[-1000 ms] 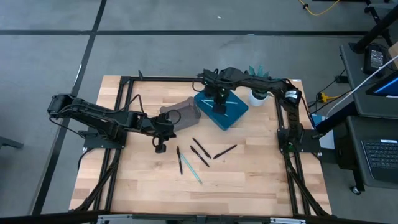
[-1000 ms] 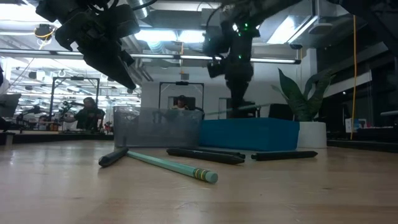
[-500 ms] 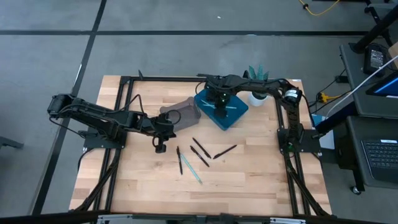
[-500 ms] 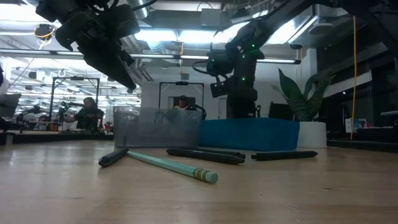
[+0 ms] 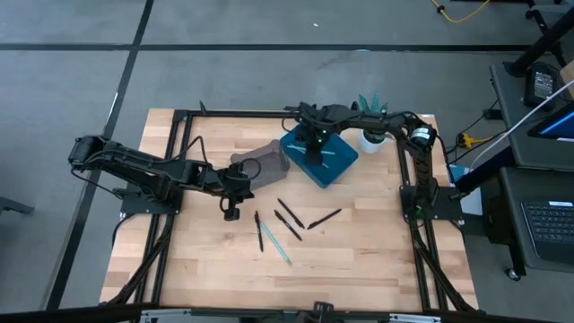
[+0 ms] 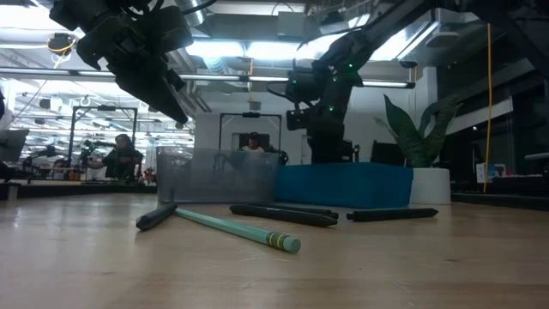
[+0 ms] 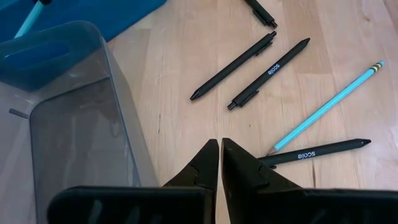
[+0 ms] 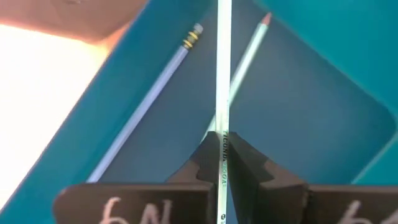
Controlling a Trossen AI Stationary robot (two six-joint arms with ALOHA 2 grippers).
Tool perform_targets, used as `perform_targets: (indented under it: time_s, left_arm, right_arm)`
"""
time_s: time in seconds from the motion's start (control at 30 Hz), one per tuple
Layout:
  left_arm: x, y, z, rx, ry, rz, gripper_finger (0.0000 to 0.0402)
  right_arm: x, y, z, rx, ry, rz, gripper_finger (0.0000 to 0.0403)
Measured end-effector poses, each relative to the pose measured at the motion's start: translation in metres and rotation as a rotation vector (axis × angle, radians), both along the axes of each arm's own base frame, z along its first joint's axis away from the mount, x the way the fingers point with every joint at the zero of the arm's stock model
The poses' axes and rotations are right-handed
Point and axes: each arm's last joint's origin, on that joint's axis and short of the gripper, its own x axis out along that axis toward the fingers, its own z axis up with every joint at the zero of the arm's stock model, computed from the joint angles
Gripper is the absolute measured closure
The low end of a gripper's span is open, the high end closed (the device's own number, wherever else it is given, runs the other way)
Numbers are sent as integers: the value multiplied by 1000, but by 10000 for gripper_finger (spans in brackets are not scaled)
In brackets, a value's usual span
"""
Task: Sort pens & pencils
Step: Put the light blue pencil into the blue bin
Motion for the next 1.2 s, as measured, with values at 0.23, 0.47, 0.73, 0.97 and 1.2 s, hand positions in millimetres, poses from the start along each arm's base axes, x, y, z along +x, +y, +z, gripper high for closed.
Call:
perform_targets:
  time_s: [0.23,0.47,0.73,0.97,1.2]
  left_arm:
    - [0,0,0,0,0,0,388]
    - [0,0,0,0,0,0,388]
    - [0,0,0,0,0,0,388]
    - [0,0,0,0,0,1,388]
    - [0,0,0,0,0,0,388]
  right_arm:
    - [-2,-4,0,22,-15,-6,380]
    - [-2,-4,0,38,-24,-1,376]
    - [-3,-3,0,49,-10,-14,375]
    - [-3,-4,0,57,-14,-49,369]
    - [-3,-4,0,57,-12,-49,334]
